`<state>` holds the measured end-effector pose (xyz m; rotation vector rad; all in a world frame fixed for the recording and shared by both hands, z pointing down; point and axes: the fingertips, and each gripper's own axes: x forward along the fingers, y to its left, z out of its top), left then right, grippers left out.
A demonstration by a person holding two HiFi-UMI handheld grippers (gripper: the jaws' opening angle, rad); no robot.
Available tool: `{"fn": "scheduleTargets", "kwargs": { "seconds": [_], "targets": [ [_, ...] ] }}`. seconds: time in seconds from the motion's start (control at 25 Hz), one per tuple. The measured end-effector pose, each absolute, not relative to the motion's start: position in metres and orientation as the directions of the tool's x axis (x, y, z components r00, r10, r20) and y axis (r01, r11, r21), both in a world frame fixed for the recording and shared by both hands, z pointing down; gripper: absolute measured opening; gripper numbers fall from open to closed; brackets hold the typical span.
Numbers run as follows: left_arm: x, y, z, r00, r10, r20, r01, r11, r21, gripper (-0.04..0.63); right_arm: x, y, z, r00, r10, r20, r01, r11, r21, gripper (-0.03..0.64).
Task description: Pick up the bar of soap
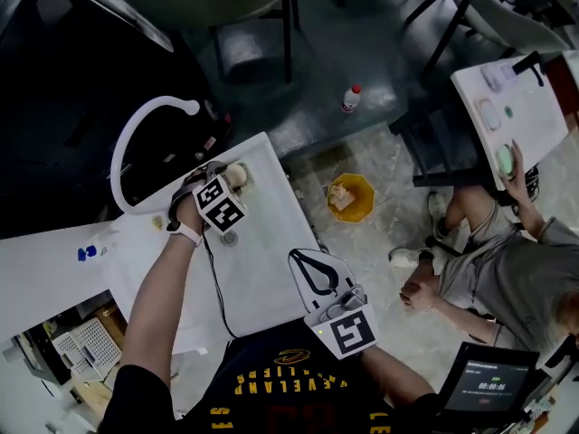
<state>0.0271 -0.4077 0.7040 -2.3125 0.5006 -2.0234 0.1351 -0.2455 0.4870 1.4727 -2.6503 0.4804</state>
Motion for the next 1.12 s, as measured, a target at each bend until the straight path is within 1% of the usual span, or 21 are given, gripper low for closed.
{"fn": "scheduleTargets", "kwargs": {
  "seconds": [0.4,0.72,1.12],
  "targets": [
    [0.039,-0.416,0.690,0.170,-0.375,0.911,-0.261,-0.909,-0.325,0.264,0.142,-0.240,0.487,-0.515,-0.827,0.226,-0.853,0.468,-0.231,0.017],
    [0.044,-0.415,0.663,0.215,-0.438,0.873,-0.298,-0.880,-0.369,0.264,0.136,-0.237,0.479,-0.517,-0.829,0.211,-0.852,0.476,-0.216,0.017],
    [0.056,-0.406,0.612,0.319,-0.546,0.774,-0.375,-0.823,-0.426,0.264,0.127,-0.227,0.469,-0.518,-0.830,0.207,-0.853,0.486,-0.187,0.017]
  ]
}}
